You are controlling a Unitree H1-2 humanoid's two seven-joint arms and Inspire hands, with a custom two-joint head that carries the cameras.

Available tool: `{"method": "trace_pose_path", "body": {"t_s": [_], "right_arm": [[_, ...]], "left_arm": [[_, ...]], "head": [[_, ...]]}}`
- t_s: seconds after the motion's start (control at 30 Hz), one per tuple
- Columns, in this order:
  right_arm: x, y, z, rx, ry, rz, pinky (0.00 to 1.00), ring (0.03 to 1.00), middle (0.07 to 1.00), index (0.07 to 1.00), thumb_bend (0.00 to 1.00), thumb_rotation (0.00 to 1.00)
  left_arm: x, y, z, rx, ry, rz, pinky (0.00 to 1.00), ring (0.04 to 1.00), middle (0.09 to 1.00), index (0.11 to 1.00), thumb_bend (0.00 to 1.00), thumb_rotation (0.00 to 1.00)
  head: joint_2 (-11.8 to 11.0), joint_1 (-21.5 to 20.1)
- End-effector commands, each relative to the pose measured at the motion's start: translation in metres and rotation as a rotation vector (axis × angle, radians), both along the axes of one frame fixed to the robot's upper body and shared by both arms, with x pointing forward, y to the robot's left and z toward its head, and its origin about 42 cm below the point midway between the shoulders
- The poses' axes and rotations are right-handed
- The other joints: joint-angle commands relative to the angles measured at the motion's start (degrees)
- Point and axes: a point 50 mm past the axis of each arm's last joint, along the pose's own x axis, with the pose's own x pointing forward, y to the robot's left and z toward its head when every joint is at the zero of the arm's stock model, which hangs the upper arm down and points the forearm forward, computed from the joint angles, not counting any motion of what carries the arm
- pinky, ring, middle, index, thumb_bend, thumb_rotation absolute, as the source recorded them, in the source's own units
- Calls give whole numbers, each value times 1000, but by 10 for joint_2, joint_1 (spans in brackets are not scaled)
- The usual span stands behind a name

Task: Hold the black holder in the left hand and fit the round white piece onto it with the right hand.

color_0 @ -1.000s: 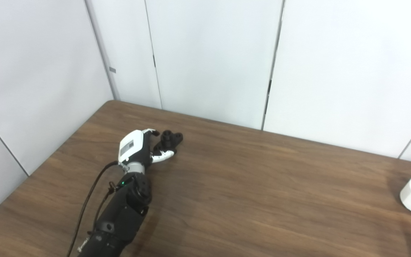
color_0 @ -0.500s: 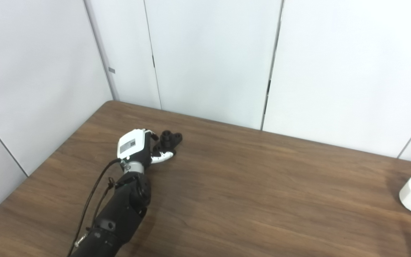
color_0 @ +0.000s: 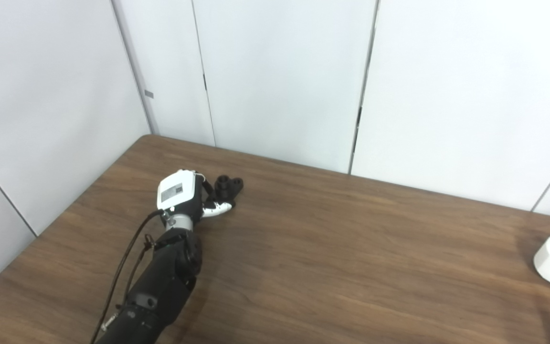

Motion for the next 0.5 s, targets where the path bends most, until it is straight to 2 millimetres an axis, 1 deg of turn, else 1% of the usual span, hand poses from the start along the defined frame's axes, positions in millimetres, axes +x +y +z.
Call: {"method": "trace_pose_path", "body": {"t_s": [0.0,0.03,0.1,0.23,0.47], "right_arm": [[-23,10,-31,62,106,-21,1000,1000,1000,1000,608,1000],[-23,10,-31,61,105,-21,1000,1000,1000,1000,608,1000],[-23,10,-30,56,104,-20,1000,1000,1000,1000,604,1000],[-23,9,-30,58,109,-22,1000,1000,1000,1000,610,1000],[-23,9,-30,49,106,-22,1000,1000,1000,1000,605,1000]], "left_arm": [[10,1,19,16,-57,9,947,947,862,516,723,188],[9,1,19,9,-66,11,950,949,861,501,625,132],[9,0,19,-3,-79,13,947,947,856,488,543,79],[8,-2,18,-15,-87,10,945,945,849,485,519,53],[5,-5,17,-48,-112,-5,924,933,841,487,515,49]], "head": [[0,0],[4,-1],[4,-1],[5,0],[7,-1]]}}
